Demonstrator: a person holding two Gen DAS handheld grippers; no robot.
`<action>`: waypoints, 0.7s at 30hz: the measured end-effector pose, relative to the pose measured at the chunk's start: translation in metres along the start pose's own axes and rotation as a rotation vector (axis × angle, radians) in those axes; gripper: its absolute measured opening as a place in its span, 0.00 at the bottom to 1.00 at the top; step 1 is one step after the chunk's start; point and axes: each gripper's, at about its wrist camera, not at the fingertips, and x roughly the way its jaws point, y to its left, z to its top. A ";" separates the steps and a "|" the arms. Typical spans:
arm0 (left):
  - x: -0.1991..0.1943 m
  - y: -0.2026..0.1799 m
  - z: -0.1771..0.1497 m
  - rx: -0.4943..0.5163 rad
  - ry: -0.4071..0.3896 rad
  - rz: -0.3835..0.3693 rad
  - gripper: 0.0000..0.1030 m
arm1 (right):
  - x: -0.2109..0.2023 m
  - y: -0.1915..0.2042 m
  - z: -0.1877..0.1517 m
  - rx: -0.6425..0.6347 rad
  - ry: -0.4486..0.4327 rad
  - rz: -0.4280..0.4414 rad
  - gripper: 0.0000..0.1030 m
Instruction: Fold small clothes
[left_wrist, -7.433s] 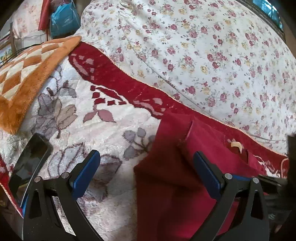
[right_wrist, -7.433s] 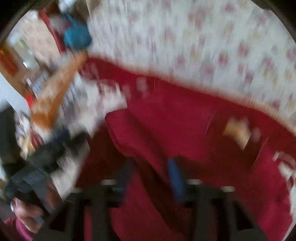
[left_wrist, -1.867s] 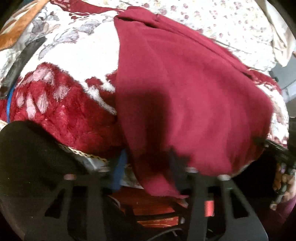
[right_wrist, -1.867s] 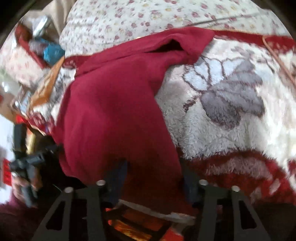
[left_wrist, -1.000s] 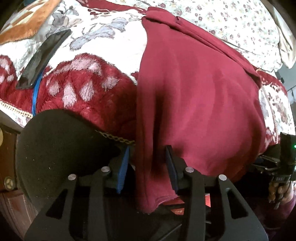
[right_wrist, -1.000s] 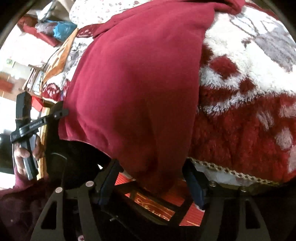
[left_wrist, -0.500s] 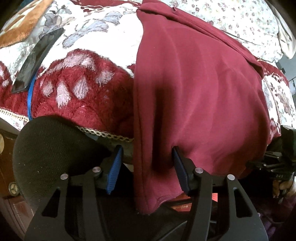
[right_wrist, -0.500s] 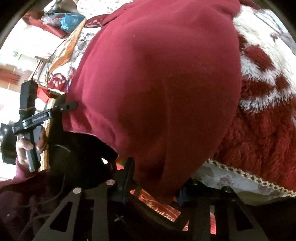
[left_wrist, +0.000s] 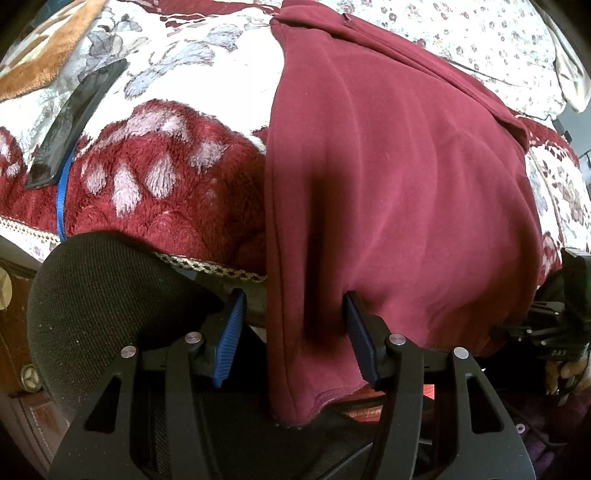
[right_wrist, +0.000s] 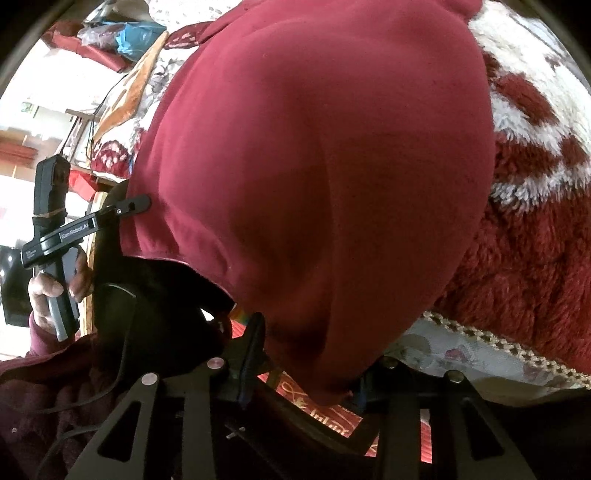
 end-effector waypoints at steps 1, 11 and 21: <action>0.000 0.000 0.000 0.001 0.000 0.000 0.53 | 0.000 0.001 0.000 -0.005 0.000 0.000 0.38; -0.026 0.012 0.017 -0.052 -0.037 -0.180 0.12 | -0.043 0.023 0.009 -0.062 -0.111 0.139 0.17; -0.062 0.010 0.075 -0.036 -0.118 -0.265 0.09 | -0.137 0.015 0.068 -0.032 -0.443 0.233 0.16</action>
